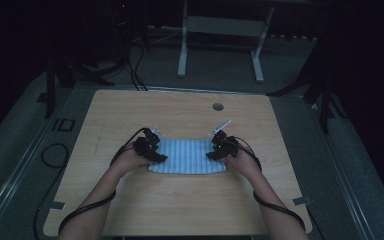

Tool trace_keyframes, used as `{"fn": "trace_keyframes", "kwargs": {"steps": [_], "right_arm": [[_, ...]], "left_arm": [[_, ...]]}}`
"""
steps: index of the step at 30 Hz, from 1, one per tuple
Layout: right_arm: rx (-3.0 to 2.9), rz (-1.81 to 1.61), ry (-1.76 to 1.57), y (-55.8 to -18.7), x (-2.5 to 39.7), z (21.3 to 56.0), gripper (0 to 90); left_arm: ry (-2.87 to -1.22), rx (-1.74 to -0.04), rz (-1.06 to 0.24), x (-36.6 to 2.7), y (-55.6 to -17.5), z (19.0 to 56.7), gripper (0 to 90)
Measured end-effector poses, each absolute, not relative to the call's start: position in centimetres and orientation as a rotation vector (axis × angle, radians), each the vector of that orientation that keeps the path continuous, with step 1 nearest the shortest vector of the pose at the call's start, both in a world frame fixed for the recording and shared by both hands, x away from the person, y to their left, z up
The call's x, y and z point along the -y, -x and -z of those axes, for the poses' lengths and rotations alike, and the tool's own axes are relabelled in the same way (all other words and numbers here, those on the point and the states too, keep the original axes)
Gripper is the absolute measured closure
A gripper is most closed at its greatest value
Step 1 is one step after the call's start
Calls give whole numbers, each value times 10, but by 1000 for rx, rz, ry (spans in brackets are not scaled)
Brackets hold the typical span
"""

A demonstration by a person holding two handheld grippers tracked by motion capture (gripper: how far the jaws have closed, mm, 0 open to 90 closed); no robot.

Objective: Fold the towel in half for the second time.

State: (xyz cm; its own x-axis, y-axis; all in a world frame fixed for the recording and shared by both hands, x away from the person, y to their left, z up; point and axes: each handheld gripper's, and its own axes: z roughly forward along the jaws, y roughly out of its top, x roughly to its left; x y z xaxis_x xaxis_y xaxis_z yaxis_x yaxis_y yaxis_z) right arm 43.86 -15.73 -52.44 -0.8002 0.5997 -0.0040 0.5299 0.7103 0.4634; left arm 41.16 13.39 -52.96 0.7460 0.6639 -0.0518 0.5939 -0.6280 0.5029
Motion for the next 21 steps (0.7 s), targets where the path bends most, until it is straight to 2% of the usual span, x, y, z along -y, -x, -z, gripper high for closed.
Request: {"fn": "trace_keyframes", "kwargs": {"steps": [2, 7, 12, 15, 16, 21], "right_arm": [[-2760, -674, -914, -438, 157, 524, 489], [-2755, -680, -887, -435, 157, 519, 401], [-2754, -725, -877, -431, 157, 516, 340], [-2763, -820, -885, -429, 158, 513, 168], [-2776, -847, -872, -428, 159, 513, 143], [-2731, -856, -836, -421, 162, 514, 134]], "left_arm": [[-2445, -949, -198, -133, -410, 529, 378], [-2428, -950, -224, -133, -406, 521, 338], [-2373, -944, -202, -129, -400, 515, 245], [-2344, -942, -262, -123, -394, 514, 156], [-2331, -926, -275, -121, -391, 514, 153], [-2301, -890, -311, -116, -379, 517, 81]]}}
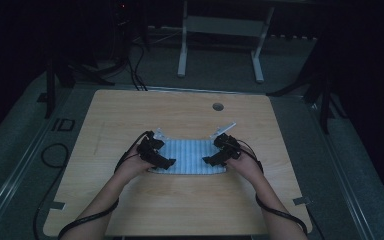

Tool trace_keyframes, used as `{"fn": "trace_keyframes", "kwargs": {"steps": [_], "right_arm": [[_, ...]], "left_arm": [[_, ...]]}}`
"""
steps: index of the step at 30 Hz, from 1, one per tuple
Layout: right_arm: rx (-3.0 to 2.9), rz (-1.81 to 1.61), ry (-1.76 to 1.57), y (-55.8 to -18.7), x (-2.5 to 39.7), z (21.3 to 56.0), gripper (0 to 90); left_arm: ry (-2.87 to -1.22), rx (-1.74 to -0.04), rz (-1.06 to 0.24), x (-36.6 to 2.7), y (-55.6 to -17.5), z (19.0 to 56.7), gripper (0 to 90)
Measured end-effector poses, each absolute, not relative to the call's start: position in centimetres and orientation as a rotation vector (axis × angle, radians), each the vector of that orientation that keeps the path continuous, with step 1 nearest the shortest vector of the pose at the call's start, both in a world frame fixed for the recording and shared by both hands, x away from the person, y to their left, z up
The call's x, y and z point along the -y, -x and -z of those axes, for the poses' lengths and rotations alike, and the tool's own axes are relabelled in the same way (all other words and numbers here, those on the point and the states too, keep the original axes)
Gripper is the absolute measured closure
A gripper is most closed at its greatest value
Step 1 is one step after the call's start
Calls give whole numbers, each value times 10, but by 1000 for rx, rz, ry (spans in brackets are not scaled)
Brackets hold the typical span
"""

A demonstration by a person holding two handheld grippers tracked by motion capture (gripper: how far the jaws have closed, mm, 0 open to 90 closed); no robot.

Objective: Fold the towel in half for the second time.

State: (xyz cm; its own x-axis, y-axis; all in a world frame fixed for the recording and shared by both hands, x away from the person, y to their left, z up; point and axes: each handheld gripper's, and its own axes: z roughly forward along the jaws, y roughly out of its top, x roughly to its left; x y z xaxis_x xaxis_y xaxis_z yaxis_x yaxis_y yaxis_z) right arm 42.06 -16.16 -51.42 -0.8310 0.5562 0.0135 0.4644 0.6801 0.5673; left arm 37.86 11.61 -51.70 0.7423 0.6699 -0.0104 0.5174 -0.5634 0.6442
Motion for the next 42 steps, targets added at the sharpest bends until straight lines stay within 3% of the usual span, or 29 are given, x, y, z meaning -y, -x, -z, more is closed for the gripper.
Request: {"fn": "trace_keyframes", "kwargs": {"steps": [17, 31, 42], "right_arm": [[-2559, -1097, -889, -389, 235, 514, 135], [-2403, -1143, -1083, -359, 313, 534, 134], [-2260, -1150, -1161, -339, 347, 538, 137]], "left_arm": [[-2171, -962, -342, -157, -343, 528, 80], [-2075, -1000, -391, -190, -316, 534, 80], [-1974, -1111, -448, -230, -296, 543, 80]]}}
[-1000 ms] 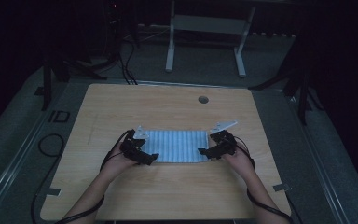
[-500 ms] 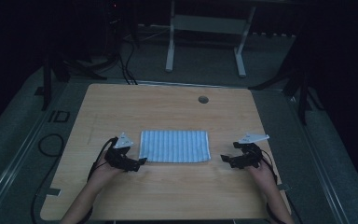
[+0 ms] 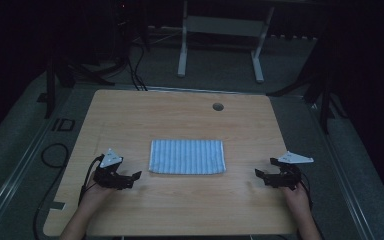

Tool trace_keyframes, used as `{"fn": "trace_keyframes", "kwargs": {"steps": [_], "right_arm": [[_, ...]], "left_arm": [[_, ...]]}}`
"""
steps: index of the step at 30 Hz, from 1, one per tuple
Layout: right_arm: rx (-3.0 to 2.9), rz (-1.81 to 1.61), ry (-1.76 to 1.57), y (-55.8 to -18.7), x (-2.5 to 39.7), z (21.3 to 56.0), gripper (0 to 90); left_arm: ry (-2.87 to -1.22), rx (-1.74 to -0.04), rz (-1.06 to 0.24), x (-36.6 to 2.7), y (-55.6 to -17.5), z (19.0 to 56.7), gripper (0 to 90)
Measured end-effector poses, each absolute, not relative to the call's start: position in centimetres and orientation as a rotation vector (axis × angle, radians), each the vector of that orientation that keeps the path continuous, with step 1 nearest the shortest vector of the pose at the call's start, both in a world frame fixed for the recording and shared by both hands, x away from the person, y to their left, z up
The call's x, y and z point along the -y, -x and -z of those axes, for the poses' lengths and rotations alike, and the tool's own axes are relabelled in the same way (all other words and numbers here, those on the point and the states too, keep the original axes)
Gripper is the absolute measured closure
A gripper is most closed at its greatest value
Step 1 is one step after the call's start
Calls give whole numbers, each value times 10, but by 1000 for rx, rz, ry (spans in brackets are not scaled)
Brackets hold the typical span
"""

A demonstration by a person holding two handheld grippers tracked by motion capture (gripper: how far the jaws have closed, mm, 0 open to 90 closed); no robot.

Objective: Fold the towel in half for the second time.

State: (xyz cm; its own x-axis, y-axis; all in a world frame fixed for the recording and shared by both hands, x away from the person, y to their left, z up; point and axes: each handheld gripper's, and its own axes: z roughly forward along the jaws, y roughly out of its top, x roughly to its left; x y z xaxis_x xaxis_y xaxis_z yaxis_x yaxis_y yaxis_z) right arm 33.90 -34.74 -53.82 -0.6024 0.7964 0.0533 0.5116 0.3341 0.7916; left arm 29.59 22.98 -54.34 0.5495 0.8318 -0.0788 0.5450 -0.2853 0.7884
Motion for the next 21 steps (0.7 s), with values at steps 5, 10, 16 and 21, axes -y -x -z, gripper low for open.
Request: {"fn": "trace_keyframes", "kwargs": {"steps": [5, 10, 16, 21], "right_arm": [[-2193, -1163, -1213, -332, 359, 542, 137], [-2151, -1133, -1272, -325, 368, 547, 137], [-2072, -1167, -1310, -317, 378, 545, 137], [-2015, -1144, -1342, -312, 380, 545, 139]], "left_arm": [[-1941, -1156, -479, -246, -287, 547, 80], [-1883, -1210, -489, -261, -277, 549, 80], [-1859, -1241, -533, -272, -264, 546, 80], [-1818, -1276, -536, -281, -260, 549, 80]]}}
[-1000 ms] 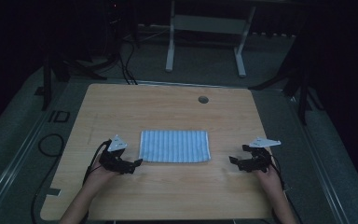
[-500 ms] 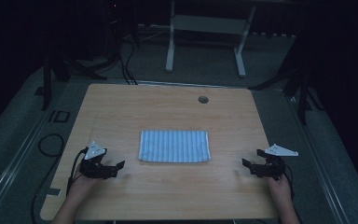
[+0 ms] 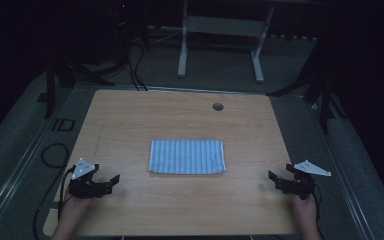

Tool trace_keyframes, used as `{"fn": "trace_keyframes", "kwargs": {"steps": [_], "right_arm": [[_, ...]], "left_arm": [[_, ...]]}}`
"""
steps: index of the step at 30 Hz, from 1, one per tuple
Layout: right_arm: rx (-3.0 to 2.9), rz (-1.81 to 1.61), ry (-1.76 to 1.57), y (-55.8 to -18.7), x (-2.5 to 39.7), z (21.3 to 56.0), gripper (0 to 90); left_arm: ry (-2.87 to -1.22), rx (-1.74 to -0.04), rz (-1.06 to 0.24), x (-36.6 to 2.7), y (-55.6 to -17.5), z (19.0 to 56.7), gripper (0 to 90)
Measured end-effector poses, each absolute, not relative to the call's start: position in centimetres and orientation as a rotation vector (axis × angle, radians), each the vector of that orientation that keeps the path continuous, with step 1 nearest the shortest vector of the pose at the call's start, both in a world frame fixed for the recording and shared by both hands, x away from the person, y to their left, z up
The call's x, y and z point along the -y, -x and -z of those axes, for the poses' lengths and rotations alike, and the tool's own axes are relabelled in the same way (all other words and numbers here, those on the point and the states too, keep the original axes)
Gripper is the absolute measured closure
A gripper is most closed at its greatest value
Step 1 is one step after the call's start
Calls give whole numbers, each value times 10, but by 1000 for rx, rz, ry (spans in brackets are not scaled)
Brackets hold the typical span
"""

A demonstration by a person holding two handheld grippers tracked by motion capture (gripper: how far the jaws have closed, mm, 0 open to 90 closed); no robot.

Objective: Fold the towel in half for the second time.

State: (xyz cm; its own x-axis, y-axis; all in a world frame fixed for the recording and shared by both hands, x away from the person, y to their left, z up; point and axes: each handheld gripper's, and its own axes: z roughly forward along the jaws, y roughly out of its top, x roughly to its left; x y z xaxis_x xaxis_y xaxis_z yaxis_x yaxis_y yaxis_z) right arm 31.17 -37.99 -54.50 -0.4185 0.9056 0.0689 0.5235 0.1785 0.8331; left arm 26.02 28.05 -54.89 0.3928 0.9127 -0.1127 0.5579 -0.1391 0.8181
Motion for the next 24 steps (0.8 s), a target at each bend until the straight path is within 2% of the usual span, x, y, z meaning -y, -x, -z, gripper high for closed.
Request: {"fn": "trace_keyframes", "kwargs": {"steps": [24], "right_arm": [[-1884, -1082, -1413, -312, 386, 554, 126]], "left_arm": [[-1691, -1348, -606, -292, -251, 553, 80]]}}
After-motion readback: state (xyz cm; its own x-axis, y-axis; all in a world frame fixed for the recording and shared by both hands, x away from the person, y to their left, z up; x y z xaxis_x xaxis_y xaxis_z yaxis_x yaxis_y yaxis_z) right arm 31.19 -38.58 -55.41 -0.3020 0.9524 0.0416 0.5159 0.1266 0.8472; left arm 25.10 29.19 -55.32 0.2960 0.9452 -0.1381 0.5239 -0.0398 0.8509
